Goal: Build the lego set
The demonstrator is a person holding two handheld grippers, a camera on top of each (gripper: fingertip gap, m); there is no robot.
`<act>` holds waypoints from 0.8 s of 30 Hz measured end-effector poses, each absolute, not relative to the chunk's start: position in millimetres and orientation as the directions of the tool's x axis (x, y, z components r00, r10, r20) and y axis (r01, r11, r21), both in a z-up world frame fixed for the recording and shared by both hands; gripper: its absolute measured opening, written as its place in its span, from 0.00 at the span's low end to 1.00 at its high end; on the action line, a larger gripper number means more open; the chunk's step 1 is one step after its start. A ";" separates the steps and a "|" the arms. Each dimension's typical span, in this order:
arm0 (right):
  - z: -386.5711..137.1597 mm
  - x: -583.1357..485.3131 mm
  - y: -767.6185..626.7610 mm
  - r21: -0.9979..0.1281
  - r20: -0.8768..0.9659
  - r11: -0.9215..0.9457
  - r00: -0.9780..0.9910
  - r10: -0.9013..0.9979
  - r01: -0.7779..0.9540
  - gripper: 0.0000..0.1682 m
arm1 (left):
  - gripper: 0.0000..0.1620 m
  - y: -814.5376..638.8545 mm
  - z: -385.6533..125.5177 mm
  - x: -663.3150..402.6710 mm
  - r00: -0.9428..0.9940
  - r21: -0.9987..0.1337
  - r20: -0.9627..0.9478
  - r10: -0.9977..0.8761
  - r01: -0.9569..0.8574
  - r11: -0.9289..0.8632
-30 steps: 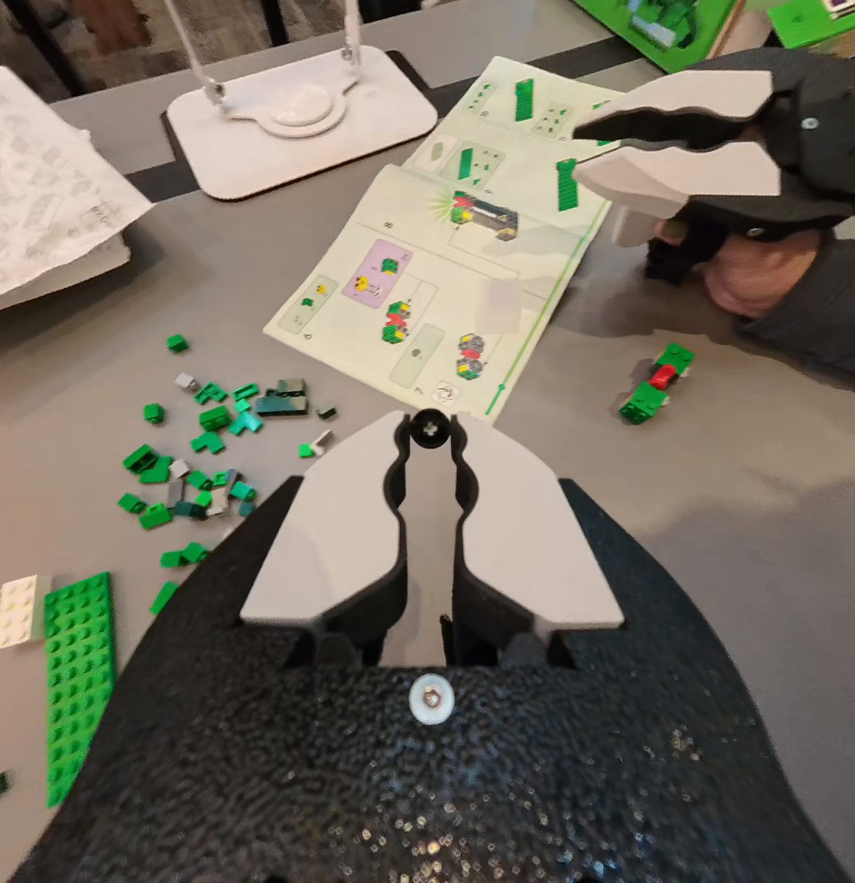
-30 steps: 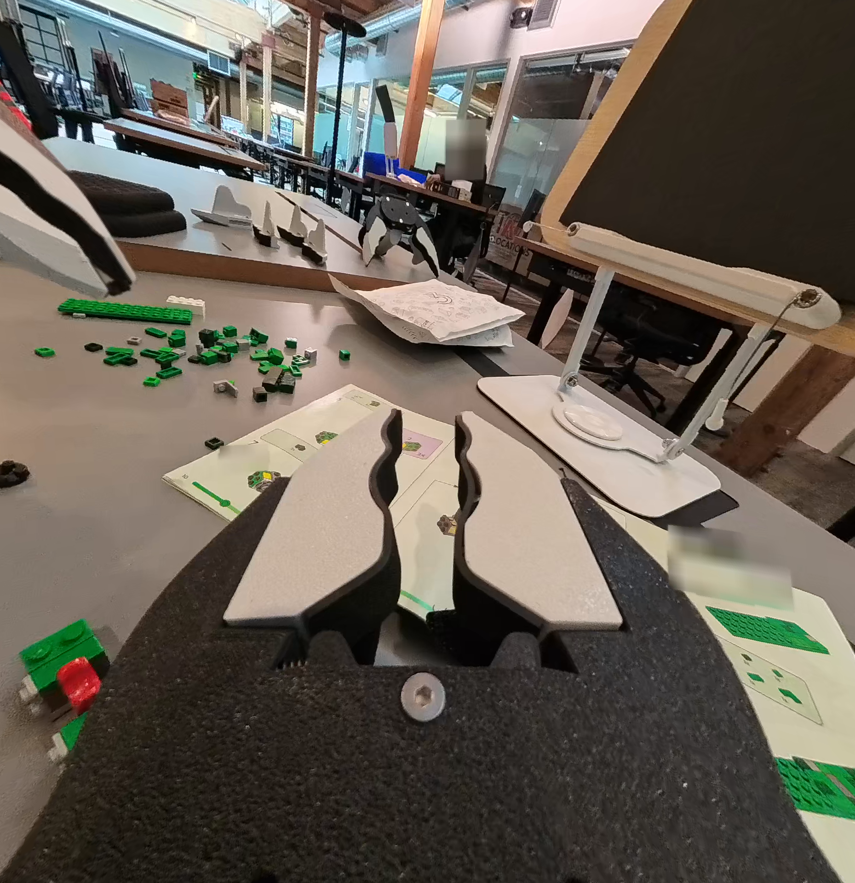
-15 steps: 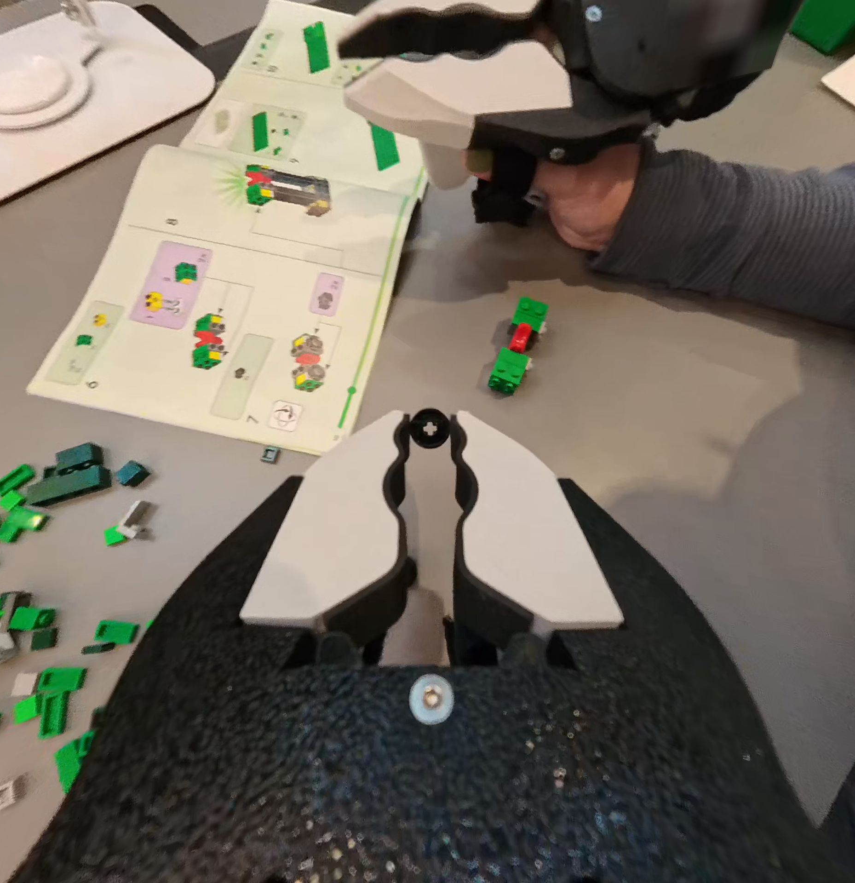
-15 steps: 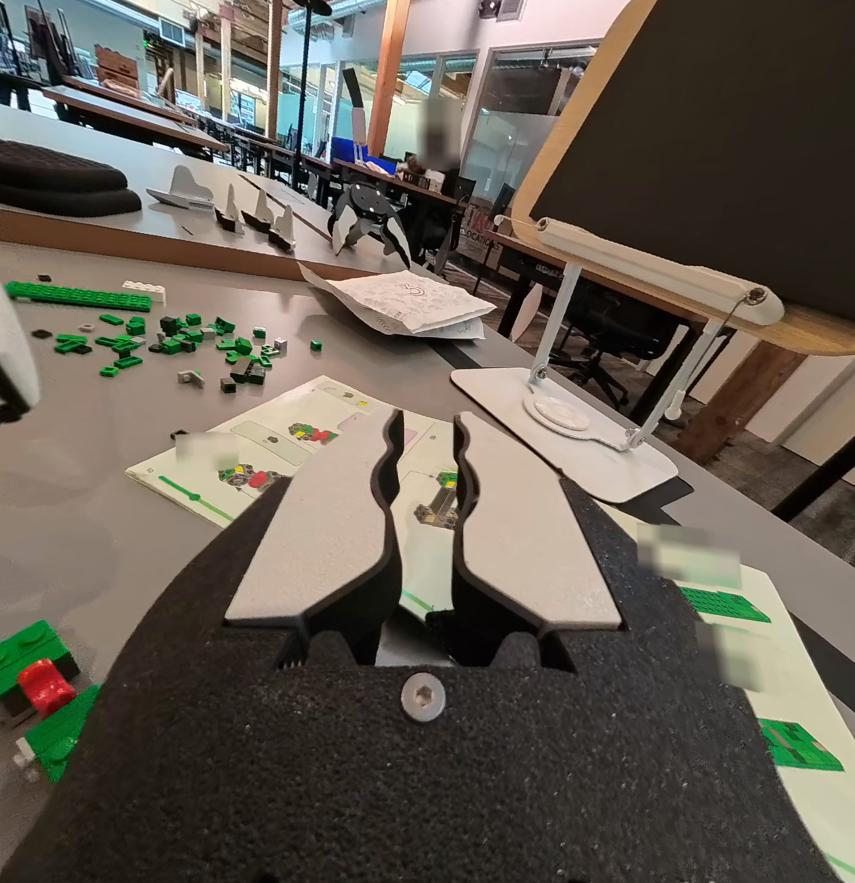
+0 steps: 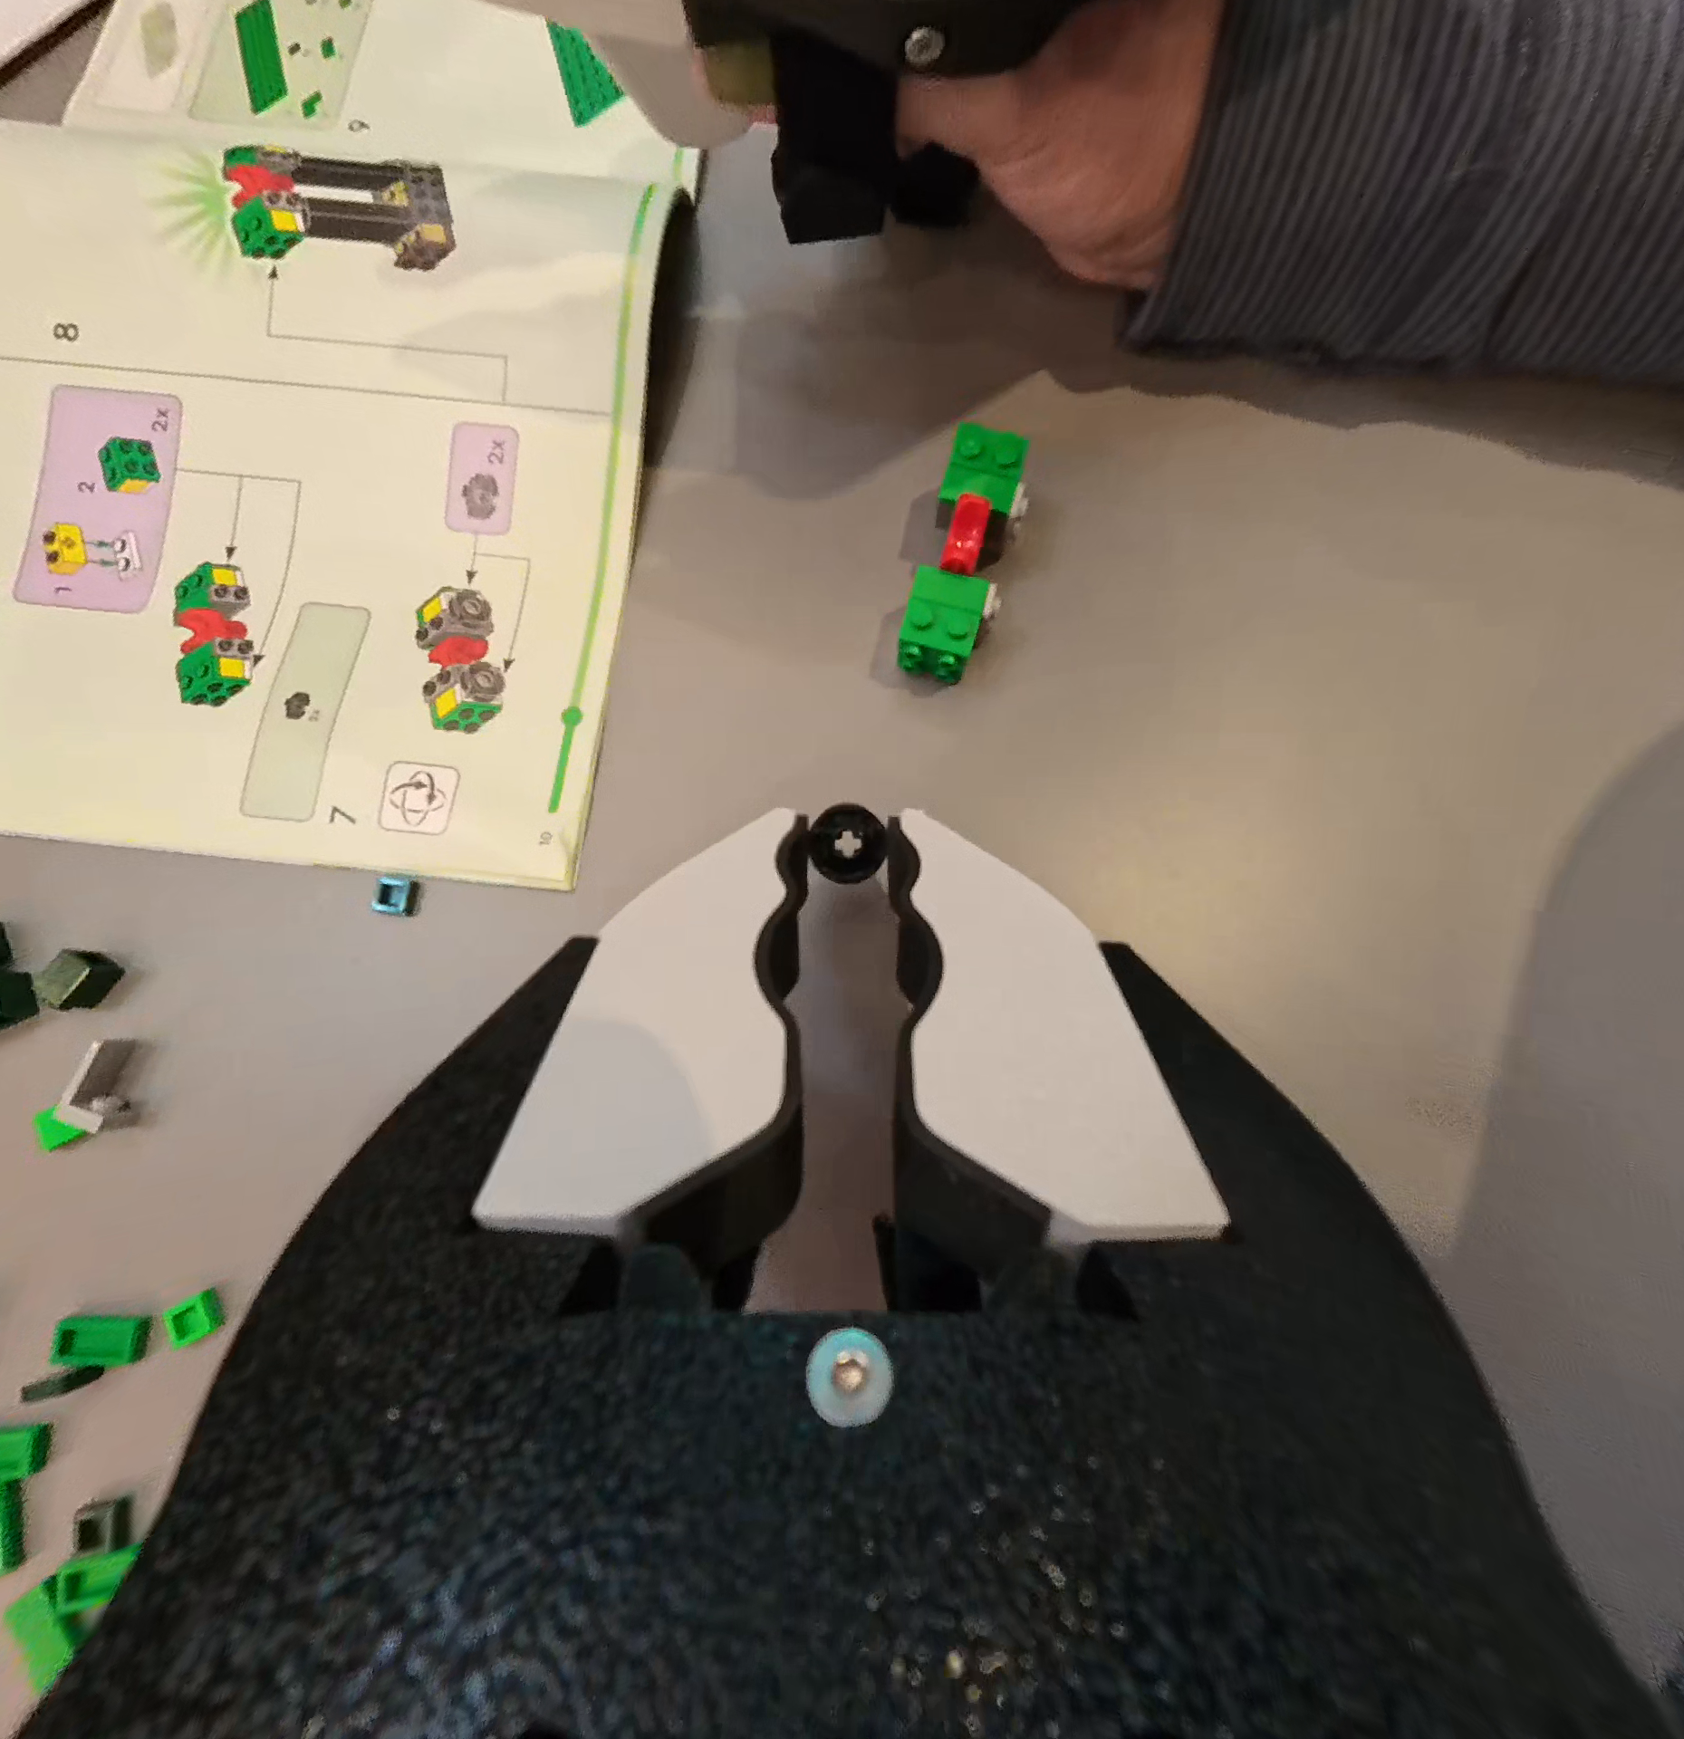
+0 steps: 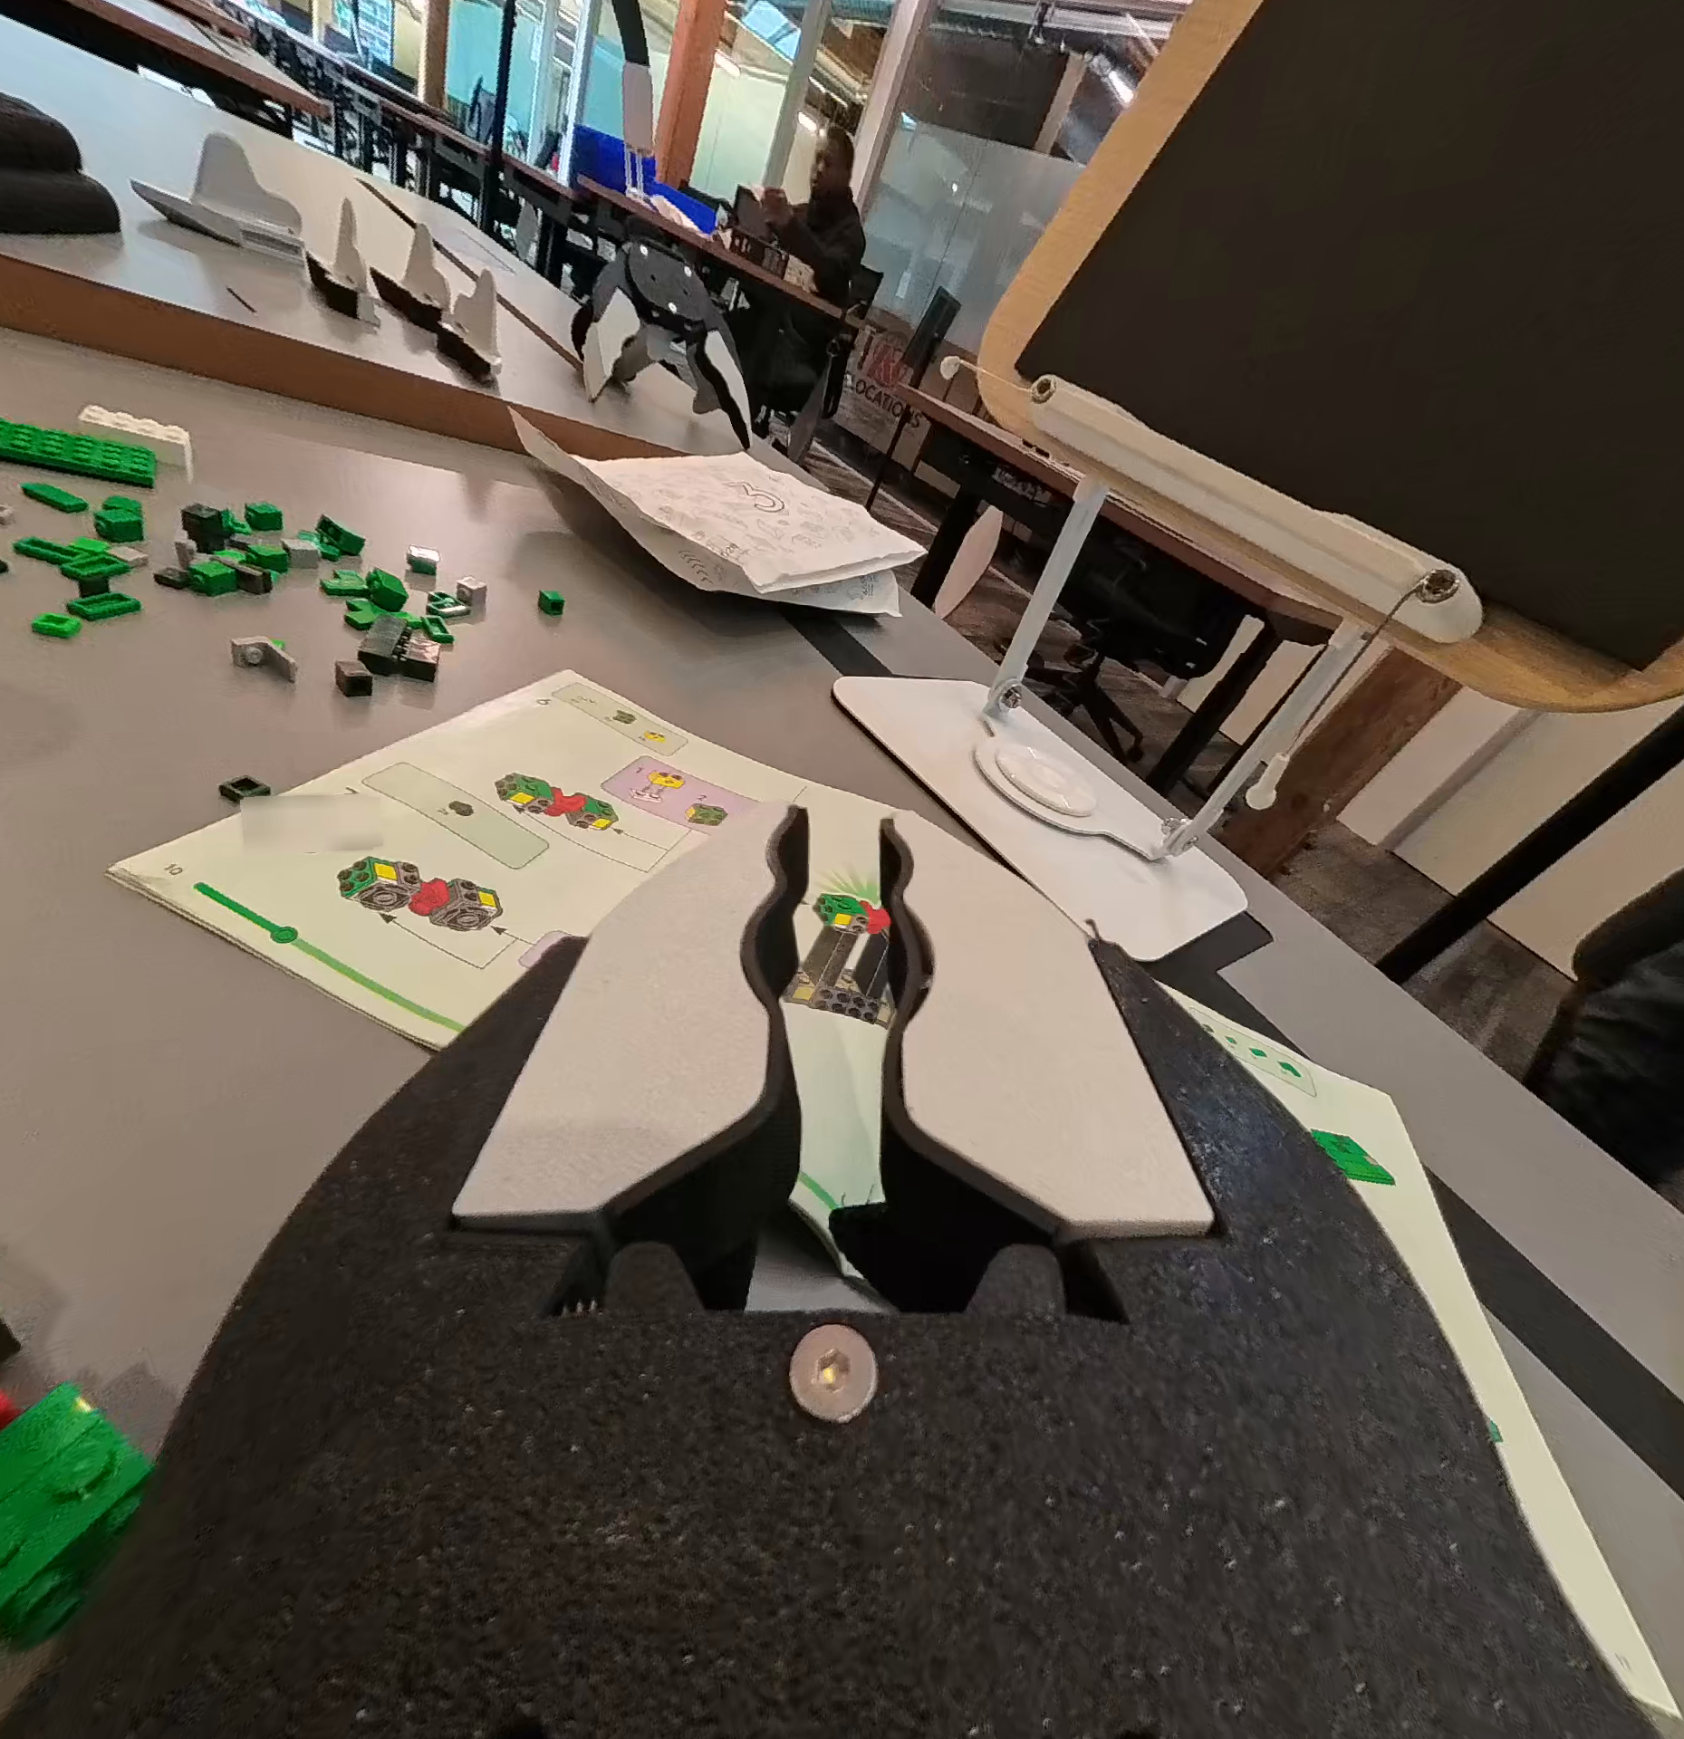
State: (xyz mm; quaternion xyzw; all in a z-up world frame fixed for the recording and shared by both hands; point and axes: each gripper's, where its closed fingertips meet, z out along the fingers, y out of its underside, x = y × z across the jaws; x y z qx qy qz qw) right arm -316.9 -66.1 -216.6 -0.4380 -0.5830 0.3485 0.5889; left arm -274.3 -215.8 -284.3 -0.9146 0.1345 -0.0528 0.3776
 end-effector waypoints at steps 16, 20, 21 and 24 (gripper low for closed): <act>-215.0 -317.0 -55.1 -0.927 0.370 0.356 0.145 0.917 0.115 0.09 | 0.10 -198.9 -290.1 -267.4 0.953 -0.732 -0.002 -0.302 -0.208 -0.649; -216.1 -317.1 -53.1 -0.925 0.375 0.358 0.154 0.914 0.127 0.09 | 0.10 -202.1 -289.4 -276.0 0.958 -0.727 -0.012 -0.286 -0.204 -0.656; -216.3 -316.9 -52.6 -0.924 0.376 0.359 0.158 0.913 0.129 0.09 | 0.10 -202.8 -287.4 -278.8 0.960 -0.731 -0.021 -0.280 -0.206 -0.650; -216.6 -316.5 -51.4 -0.923 0.378 0.359 0.165 0.911 0.135 0.09 | 0.10 -206.0 -274.2 -289.3 0.967 -0.771 -0.048 -0.249 -0.195 -0.607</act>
